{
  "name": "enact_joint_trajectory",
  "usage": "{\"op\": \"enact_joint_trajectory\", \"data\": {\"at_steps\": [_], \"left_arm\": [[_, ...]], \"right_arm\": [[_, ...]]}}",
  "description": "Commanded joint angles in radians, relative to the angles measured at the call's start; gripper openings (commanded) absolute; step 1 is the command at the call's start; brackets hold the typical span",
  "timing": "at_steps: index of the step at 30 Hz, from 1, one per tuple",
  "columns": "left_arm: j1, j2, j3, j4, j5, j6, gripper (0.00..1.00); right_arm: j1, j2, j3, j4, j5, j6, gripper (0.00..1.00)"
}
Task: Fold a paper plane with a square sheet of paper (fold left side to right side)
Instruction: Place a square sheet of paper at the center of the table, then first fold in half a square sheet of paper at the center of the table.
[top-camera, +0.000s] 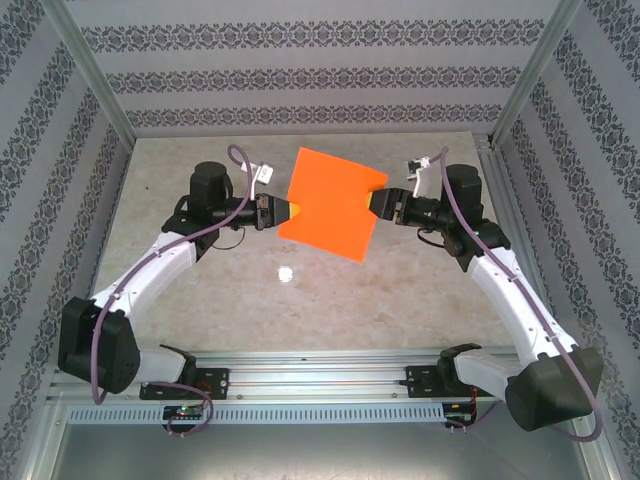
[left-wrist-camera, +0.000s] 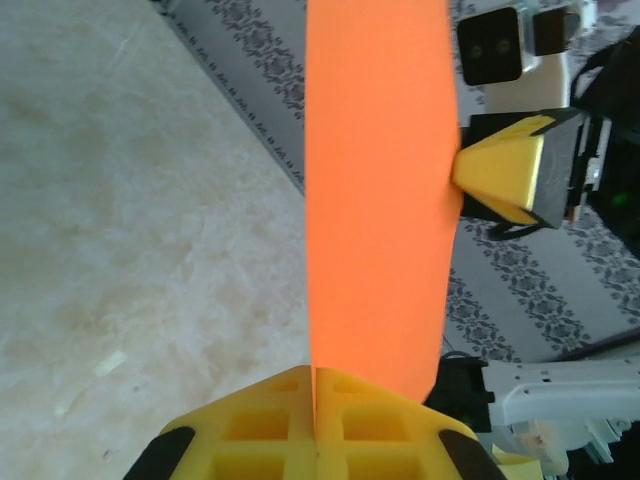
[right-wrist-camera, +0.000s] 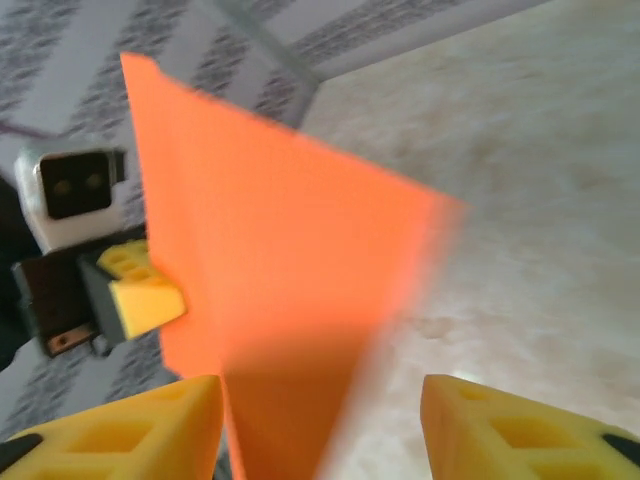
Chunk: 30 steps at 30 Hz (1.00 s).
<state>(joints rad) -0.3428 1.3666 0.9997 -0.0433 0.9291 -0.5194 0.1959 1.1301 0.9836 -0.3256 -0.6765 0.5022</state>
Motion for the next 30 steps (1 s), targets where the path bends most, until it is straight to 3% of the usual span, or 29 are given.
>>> {"op": "enact_joint_trajectory", "data": {"at_steps": [1,5,7,8,12,17,23,30], "left_arm": [[-0.006,0.081,-0.051,-0.053,-0.162,-0.066,0.00],[-0.001,0.211,-0.055,-0.062,-0.319,-0.132,0.00],[-0.001,0.281,-0.028,-0.073,-0.370,-0.144,0.00],[0.000,0.319,-0.009,-0.084,-0.389,-0.137,0.00],[-0.004,0.411,0.093,-0.245,-0.506,-0.041,0.00],[-0.008,0.414,0.164,-0.401,-0.616,0.129,0.00],[-0.040,0.401,0.236,-0.540,-0.701,0.313,0.00],[-0.093,0.377,0.280,-0.596,-0.775,0.470,0.00]], "right_arm": [[-0.087,-0.002,-0.059,-0.180,0.260,-0.058,0.66],[-0.134,-0.007,-0.126,-0.211,0.432,-0.066,0.84],[-0.135,-0.014,-0.147,-0.201,0.465,-0.063,0.97],[-0.135,-0.017,-0.158,-0.188,0.469,-0.050,0.98],[-0.125,-0.006,-0.181,-0.145,0.442,0.054,0.98],[-0.005,0.052,-0.181,0.003,0.454,0.248,0.98],[0.135,0.278,0.050,-0.043,0.449,0.415,0.97],[0.209,0.528,0.265,0.027,0.344,0.524,0.77]]}}
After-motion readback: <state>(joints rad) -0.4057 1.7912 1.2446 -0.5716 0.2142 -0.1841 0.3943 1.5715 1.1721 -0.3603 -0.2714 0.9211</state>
